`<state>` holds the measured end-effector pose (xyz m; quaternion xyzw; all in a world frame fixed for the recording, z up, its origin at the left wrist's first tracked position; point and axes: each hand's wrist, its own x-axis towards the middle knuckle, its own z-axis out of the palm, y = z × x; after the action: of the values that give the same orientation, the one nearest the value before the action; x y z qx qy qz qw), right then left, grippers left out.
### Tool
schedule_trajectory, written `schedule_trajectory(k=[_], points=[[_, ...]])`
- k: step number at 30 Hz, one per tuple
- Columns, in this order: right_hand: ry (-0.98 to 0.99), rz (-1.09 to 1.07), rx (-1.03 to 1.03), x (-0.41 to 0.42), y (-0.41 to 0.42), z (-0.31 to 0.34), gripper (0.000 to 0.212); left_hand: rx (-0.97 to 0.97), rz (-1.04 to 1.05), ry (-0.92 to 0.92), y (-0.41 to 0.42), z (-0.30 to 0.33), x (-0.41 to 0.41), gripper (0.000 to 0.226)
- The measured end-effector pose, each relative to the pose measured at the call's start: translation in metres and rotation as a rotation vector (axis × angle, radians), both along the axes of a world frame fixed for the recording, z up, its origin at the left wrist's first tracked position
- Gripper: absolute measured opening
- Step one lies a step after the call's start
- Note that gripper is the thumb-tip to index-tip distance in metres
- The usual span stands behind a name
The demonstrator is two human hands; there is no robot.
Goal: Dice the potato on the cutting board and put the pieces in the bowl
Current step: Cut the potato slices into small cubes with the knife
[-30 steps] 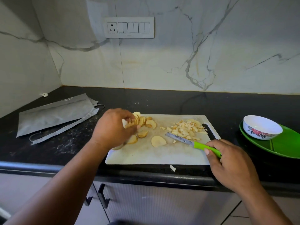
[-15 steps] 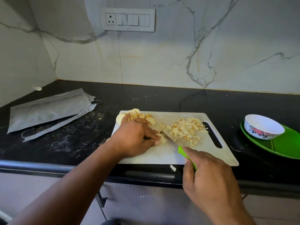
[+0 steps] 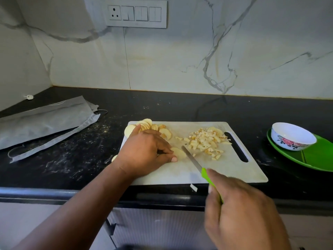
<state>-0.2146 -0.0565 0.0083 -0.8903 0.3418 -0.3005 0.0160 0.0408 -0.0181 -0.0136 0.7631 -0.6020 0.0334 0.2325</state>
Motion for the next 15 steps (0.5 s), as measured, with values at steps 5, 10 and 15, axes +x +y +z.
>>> schedule_trajectory(k=[5,10,15], points=[[0.158,0.021,0.130,0.028,-0.003,-0.004,0.041,0.044,0.015,-0.036,0.005,0.003,-0.008,0.030],[0.060,0.034,0.086,0.006,0.007,-0.022,0.044,0.038,0.029,-0.015,0.003,0.002,-0.005,0.029],[0.052,0.007,0.022,-0.015,0.012,-0.009,0.037,0.014,0.001,-0.032,0.003,0.000,-0.004,0.029]])
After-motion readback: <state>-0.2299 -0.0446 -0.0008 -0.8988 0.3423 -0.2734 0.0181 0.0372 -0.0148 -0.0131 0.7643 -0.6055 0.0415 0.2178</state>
